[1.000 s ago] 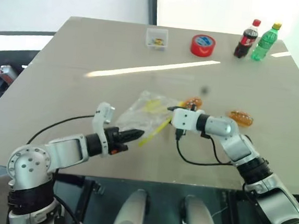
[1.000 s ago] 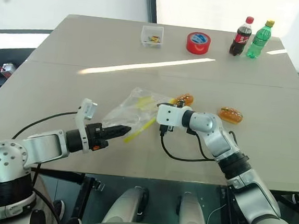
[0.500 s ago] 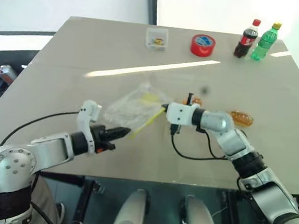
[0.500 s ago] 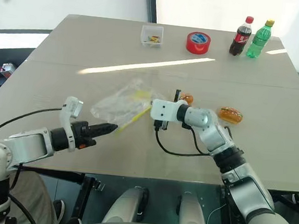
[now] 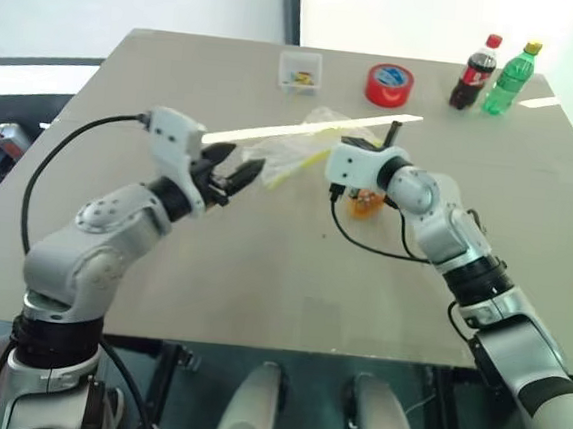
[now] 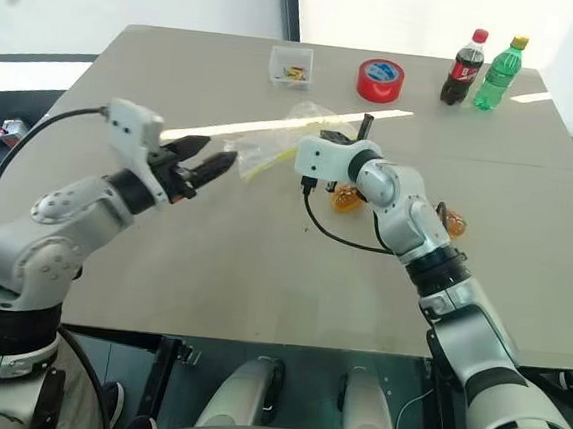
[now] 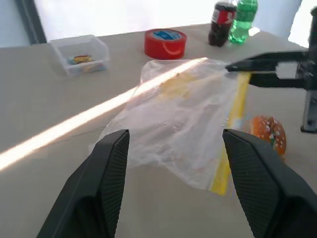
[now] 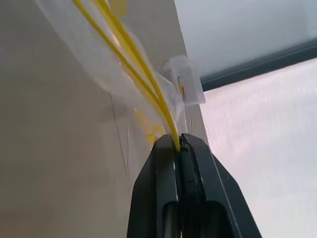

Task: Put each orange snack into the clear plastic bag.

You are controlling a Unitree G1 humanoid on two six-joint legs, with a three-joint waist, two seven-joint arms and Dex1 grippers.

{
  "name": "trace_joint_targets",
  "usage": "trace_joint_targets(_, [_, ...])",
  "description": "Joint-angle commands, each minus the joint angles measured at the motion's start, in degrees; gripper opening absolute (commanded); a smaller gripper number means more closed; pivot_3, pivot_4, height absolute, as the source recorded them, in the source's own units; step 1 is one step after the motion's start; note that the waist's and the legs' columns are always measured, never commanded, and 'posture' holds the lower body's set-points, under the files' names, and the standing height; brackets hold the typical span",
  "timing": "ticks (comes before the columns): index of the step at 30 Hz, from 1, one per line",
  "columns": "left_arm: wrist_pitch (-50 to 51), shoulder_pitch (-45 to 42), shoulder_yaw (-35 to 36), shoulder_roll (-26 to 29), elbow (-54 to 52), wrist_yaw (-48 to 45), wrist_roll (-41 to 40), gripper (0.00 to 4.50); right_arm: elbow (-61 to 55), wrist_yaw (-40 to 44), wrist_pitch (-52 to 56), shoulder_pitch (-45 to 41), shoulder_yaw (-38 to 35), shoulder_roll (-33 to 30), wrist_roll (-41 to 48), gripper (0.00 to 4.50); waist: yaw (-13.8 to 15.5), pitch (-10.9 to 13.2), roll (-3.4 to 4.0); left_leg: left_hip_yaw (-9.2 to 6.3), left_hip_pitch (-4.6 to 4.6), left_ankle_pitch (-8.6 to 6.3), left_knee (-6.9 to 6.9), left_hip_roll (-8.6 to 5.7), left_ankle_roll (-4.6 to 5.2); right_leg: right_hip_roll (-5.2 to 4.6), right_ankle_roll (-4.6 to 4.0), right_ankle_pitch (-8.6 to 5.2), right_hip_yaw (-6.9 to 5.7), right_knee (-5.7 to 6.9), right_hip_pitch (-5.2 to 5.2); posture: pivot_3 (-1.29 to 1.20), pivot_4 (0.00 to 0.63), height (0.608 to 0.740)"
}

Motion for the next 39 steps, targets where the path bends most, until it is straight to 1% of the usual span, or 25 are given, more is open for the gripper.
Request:
trace_joint_targets(1, [-4.43,-0.51,-4.93,1.22,-2.02,-2.50,7.80,3.16,-0.58,-0.31,1.22,-2.28,-1.32,0.30,0.20,0.00,-0.08,0.01,0.01,0.01,0.00,0.00,-0.03,0.01,0.01,0.00,0.00,0.00,0.04,0.03,-0.05,0.00,0.150,0.740])
trace_joint_targets(3, [-5.38,-1.06,-6.80,0.46,-1.33,-2.46,10.82,3.16,-0.53,-0.31,1.53,-2.48,-0.99,0.59,0.29,0.00,-0.16,0.01,0.01,0.03,-0.01,-0.03,-0.06,0.03,0.06,0.02,-0.01,-0.01,0.07,0.07,-0.12,0.00,0.150,0.740])
trace_joint_targets(6, [-7.92,-1.55,-10.25,1.38,1.64,-3.03,17.80,3.16,-0.86,-0.09,2.01,-2.47,-0.71,1.23,0.63,0.00,-0.20,0.01,0.02,0.03,-0.02,-0.05,-0.06,0.04,0.10,0.03,-0.01,-0.01,0.07,0.09,-0.14,0.00,0.150,0.740])
trace_joint_targets(9, [-9.94,-2.89,-10.83,0.63,5.30,-2.93,22.02,3.16,-1.32,0.22,2.35,-2.38,-0.57,1.77,0.82,0.00,-0.29,0.02,0.02,0.08,-0.02,-0.05,-0.06,0.04,0.11,0.04,0.00,-0.01,0.07,0.10,-0.14,0.00,0.150,0.740])
trace_joint_targets(15, [-13.09,-4.38,-9.98,-3.48,10.23,-3.60,25.33,3.16,-2.33,1.11,2.80,-2.05,-0.32,2.16,1.11,0.00,-0.21,0.02,0.02,0.06,-0.07,-0.05,-0.02,0.03,0.11,0.03,0.00,-0.01,0.04,0.11,-0.15,0.00,0.150,0.740])
trace_joint_targets(20, [-14.77,-4.42,-9.42,-6.18,11.22,-4.48,26.34,3.16,-2.80,1.59,3.04,-1.96,-0.29,2.12,1.17,0.00,-0.25,0.02,0.02,0.05,-0.08,-0.05,-0.02,0.03,0.11,0.04,0.00,-0.01,0.04,0.14,-0.17,0.00,0.150,0.740])
trace_joint_targets(24, [-15.30,-4.37,-9.03,-7.21,11.53,-5.03,27.08,3.16,-3.16,1.89,3.18,-1.83,-0.14,2.28,1.19,0.00,-0.41,0.02,0.02,0.05,-0.08,-0.05,-0.01,0.03,0.11,0.04,0.00,-0.01,0.04,0.17,-0.18,0.00,0.150,0.740])
trace_joint_targets(25, [-15.33,-4.30,-8.88,-7.42,11.58,-5.10,27.20,2.63,-3.24,1.93,3.22,-1.81,-0.12,2.33,1.18,0.00,-0.49,0.02,0.02,0.04,-0.08,-0.05,0.00,0.03,0.11,0.04,0.00,-0.01,0.04,0.18,-0.18,0.00,0.150,0.740])
trace_joint_targets(26, [-15.41,-4.23,-8.80,-7.54,11.72,-5.19,27.43,2.45,-3.29,1.96,3.24,-1.81,-0.11,2.37,1.17,0.00,-0.58,0.02,0.02,0.04,-0.08,-0.05,0.00,0.03,0.11,0.04,0.00,-0.01,0.04,0.18,-0.18,0.00,0.150,0.740])
trace_joint_targets(27, [-15.49,-4.20,-8.77,-7.61,11.81,-5.31,27.65,1.89,-3.32,1.98,3.26,-1.81,-0.11,2.39,1.15,0.00,-0.63,0.02,0.02,0.03,-0.08,-0.05,0.00,0.03,0.11,0.04,0.00,-0.01,0.04,0.18,-0.18,0.00,0.150,0.740])
trace_joint_targets(28, [-15.71,-4.08,-8.58,-7.72,12.07,-5.17,27.92,1.56,-3.36,1.94,3.38,-1.76,-0.30,2.54,1.33,0.00,-0.75,0.02,0.02,0.03,-0.08,-0.05,0.01,0.03,0.11,0.04,0.01,-0.01,0.04,0.19,-0.18,0.00,0.150,0.740])
trace_joint_targets(30, [-15.98,-3.99,-8.16,-8.17,12.61,-4.92,28.33,0.62,-3.37,1.91,3.53,-1.73,-0.54,2.70,1.53,0.00,-0.93,0.02,0.02,0.01,-0.08,-0.05,0.02,0.03,0.11,0.04,0.01,-0.01,0.04,0.20,-0.18,0.00,0.150,0.740])
trace_joint_targets(31, [-16.06,-3.99,-8.14,-8.31,12.92,-4.89,28.64,0.25,-3.40,1.95,3.65,-1.70,-0.58,2.73,1.60,0.00,-1.03,0.02,0.02,0.01,-0.08,-0.05,0.02,0.03,0.11,0.04,0.01,-0.01,0.04,0.21,-0.18,0.00,0.150,0.740])
trace_joint_targets(32, [-16.12,-4.00,-8.18,-8.40,13.18,-4.95,28.94,0.11,-3.45,2.11,3.98,-1.68,-0.56,2.76,1.66,0.00,-1.11,0.02,0.02,-0.01,-0.07,-0.05,0.03,0.03,0.11,0.04,0.01,-0.01,0.04,0.23,-0.18,0.00,0.150,0.740])
trace_joint_targets(39, [-16.13,-3.96,-7.97,-9.69,14.54,-5.13,30.04,0.11,-4.89,3.47,5.86,-0.40,-1.12,2.63,2.94,0.00,-1.24,0.02,0.02,-0.05,-0.07,-0.05,0.06,0.03,0.11,0.04,0.01,-0.01,0.04,0.27,-0.18,0.00,0.150,0.740])
